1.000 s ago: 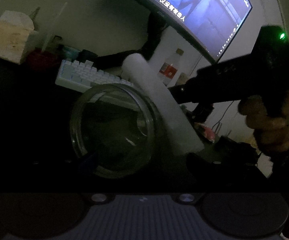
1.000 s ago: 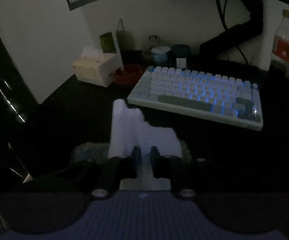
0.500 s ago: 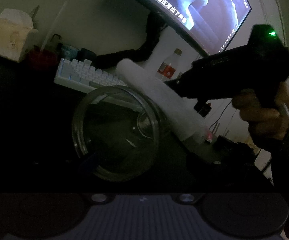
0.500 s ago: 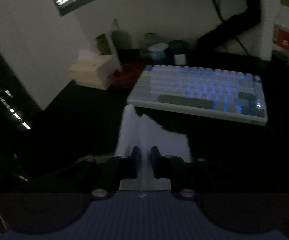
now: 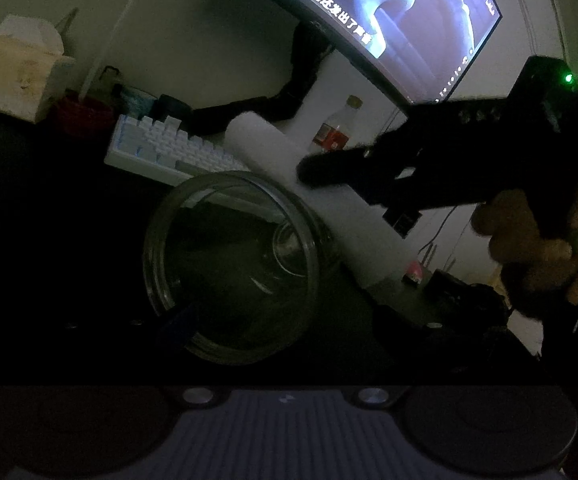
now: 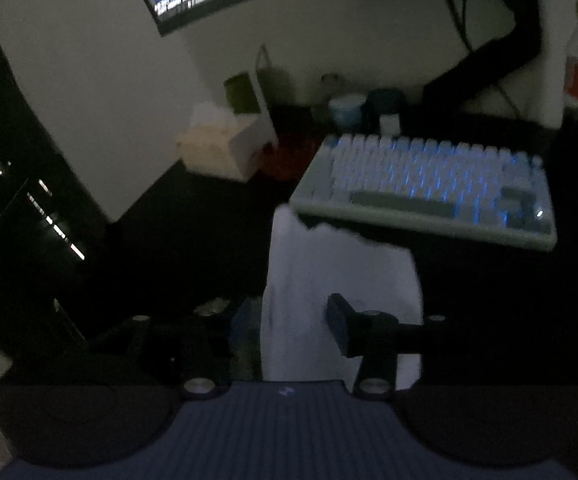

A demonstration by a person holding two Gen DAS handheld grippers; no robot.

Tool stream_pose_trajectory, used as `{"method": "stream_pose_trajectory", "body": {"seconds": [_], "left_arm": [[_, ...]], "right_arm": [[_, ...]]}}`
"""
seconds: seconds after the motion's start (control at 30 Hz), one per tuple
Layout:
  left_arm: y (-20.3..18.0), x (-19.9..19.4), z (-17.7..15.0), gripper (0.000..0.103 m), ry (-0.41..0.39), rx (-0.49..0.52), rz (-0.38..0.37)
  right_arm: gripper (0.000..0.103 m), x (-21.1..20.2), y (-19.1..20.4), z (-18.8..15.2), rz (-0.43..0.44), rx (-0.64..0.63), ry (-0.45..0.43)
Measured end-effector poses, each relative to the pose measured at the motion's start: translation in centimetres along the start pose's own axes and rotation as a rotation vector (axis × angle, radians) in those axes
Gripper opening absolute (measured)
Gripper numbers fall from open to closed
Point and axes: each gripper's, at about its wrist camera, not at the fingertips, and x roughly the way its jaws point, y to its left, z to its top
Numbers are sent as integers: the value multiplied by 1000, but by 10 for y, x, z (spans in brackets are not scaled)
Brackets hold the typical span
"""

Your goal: Clean container

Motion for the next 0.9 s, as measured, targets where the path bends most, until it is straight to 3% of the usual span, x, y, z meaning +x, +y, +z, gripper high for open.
{"method": "stream_pose_trajectory", "body": {"seconds": [0.03,0.07,0.1,0.33,0.43,0.5,0.6,0.77,0.9], "left_arm": [[0,0,0,95,0,1,0],[1,0,0,95,0,3,-1],[1,0,0,95,0,3,-2],[2,0,0,95,0,6,2],[3,0,0,95,-1,5,-6],[3,1,0,96,-2,4,-12],[2,1,0,96,0,1,-14],[-1,2,-1,96,1,10,-17],[-3,3,-1,96,5,14,-21]], "right_arm": [[36,1,2,-2,-27,-21,-10],[16,1,4,-5,-58,-41,-25],[6,0,5,-8,-68,-50,-35],[6,-8,22,-25,52,-122,-41],[7,-5,15,-21,-6,-134,-58],[7,0,0,-16,-94,-103,-96],[7,2,-5,-19,-123,-87,-129],[7,-9,24,-37,61,-171,-119],[7,-11,22,-38,54,-173,-115]]}}
